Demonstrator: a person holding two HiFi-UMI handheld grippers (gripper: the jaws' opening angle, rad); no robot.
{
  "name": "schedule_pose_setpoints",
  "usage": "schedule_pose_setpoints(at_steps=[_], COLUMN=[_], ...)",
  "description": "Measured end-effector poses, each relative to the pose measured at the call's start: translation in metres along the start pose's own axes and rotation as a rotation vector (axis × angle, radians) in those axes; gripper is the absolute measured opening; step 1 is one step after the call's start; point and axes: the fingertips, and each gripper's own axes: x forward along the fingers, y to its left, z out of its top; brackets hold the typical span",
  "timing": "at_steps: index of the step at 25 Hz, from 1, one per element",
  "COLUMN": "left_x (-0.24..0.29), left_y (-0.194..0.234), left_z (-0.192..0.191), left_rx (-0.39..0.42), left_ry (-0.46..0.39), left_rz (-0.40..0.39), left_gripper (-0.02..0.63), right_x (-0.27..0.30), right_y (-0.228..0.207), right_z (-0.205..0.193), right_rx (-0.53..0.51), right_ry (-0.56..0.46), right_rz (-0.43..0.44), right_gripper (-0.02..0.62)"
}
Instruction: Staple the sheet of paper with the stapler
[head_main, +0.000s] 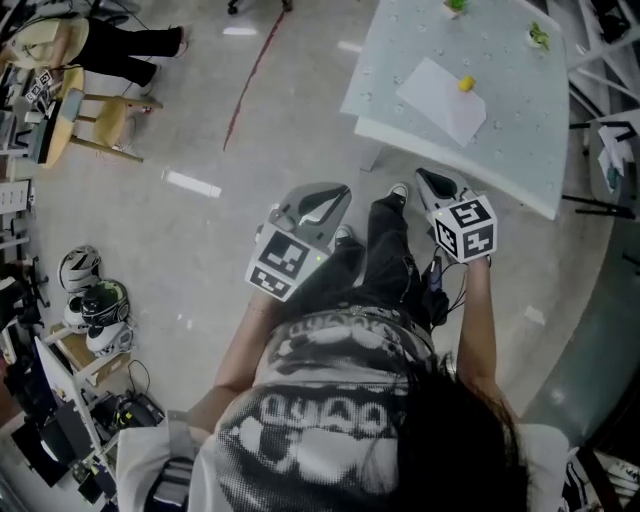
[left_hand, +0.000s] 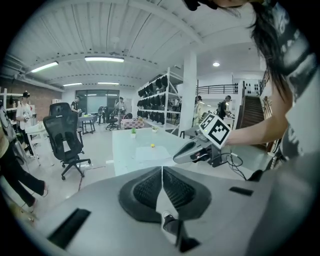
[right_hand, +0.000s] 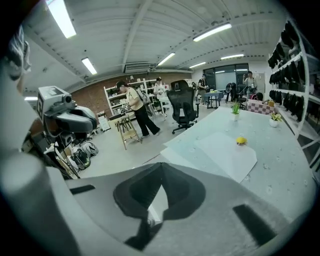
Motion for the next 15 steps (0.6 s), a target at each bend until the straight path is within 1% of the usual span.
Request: schedule_pose_setpoints(at_steps=[8,11,15], left_x=[-0.017,-0.018,-0.018], left_y=[-0.022,-0.033,-0.041], left_z=[-0.002,0.0,0.004], left_rx=[0.026,0.043,0.062], left_ry=[-0.047,-0.062,-0.071], left_rz=[-0.046,-0.072,-0.098], left_gripper=[0.006,0.006,0.006], right_x=[-0.027,-0.035,-0.039], right_y=[0.063,0.074,0.08], right_z=[-0.004,-0.002,0.003], right_rx=[0.028,0.025,0.005], right_ry=[-0.114,-0.144,-0.152], right_rz=[-0.032,-0.037,-0.039], right_gripper=[0.0,0.0,0.0])
